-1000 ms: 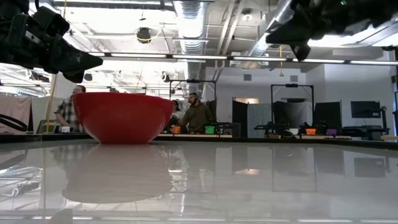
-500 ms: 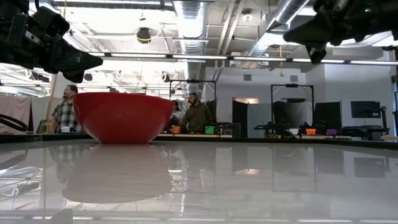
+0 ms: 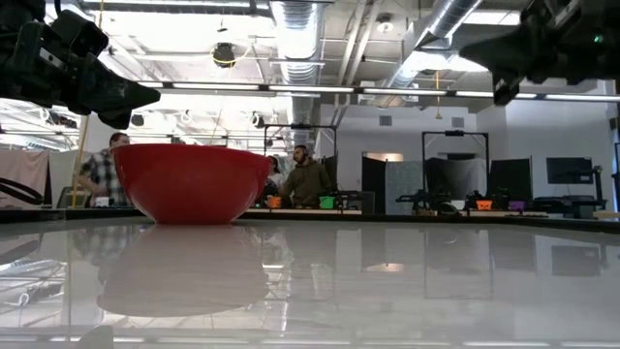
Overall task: Nest bowls inside each other
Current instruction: Return to Home Position
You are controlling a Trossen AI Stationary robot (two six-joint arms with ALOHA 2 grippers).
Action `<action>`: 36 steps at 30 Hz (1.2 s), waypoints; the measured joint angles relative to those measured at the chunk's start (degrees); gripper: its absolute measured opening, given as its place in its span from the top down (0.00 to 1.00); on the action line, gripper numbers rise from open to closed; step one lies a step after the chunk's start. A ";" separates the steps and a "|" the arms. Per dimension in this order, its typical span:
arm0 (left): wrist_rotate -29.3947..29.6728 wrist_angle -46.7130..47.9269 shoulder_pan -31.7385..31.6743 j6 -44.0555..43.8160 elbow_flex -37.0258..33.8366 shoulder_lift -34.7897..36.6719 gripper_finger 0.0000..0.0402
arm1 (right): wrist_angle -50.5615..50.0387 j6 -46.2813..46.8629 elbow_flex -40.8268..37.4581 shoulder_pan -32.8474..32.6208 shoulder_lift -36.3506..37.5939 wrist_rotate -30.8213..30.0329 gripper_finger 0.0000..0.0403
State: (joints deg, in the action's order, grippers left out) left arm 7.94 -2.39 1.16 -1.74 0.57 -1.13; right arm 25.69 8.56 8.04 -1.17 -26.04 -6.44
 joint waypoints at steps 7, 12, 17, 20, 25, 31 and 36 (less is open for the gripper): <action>0.01 -0.01 0.00 0.00 0.01 0.02 1.00 | 1.77 4.74 -3.35 4.67 -0.09 4.93 0.97; 0.00 -0.02 -0.01 0.00 -0.02 0.00 1.00 | 0.77 4.40 -3.37 7.37 -0.04 7.43 0.97; 0.01 -0.02 -0.01 0.01 0.01 0.01 1.00 | -10.04 6.46 -2.95 11.36 3.74 7.89 0.97; 0.01 0.00 0.01 0.01 -0.02 0.00 1.00 | -15.27 7.76 -2.63 12.61 8.54 7.89 0.97; 0.00 -0.01 0.01 0.01 0.00 0.01 1.00 | -18.12 6.10 -2.81 11.74 15.28 6.75 0.97; 0.00 -0.02 -0.02 0.02 0.01 0.00 1.00 | -19.78 5.96 -4.04 9.07 19.48 5.05 0.97; 0.01 -0.02 -0.01 0.01 0.00 0.02 1.00 | -16.15 4.55 -7.59 6.51 20.80 3.27 0.97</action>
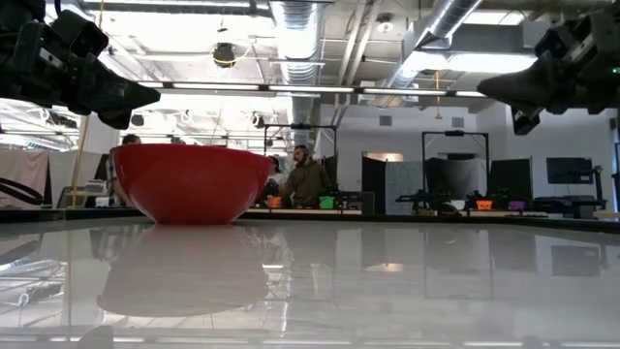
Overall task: Nest bowls inside each other
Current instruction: Return to Home Position
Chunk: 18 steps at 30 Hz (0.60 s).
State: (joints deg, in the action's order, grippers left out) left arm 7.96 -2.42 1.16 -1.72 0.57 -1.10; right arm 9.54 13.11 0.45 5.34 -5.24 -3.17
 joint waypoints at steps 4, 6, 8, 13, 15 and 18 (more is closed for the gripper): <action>0.01 0.02 0.00 -0.01 0.01 0.00 1.00 | -1.48 -0.12 0.02 -1.40 0.04 -1.32 0.97; -0.01 0.00 0.01 -0.01 -0.01 0.00 1.00 | -1.57 -0.23 0.00 -1.70 0.09 -1.32 0.97; 0.01 0.02 -0.01 -0.01 0.01 0.00 1.00 | -2.80 -0.20 0.00 -1.70 0.07 -1.34 0.97; -0.01 0.02 0.01 -0.01 0.01 0.00 1.00 | -7.37 -0.12 -0.02 -1.03 0.04 -1.32 0.95; -0.01 0.02 0.01 -0.01 0.01 -0.02 1.00 | -7.31 -0.13 -0.02 -0.93 -0.44 -1.24 0.94; -0.01 0.02 0.00 0.00 0.01 0.00 1.00 | -7.50 -0.07 -0.02 -0.91 -1.30 -1.26 0.93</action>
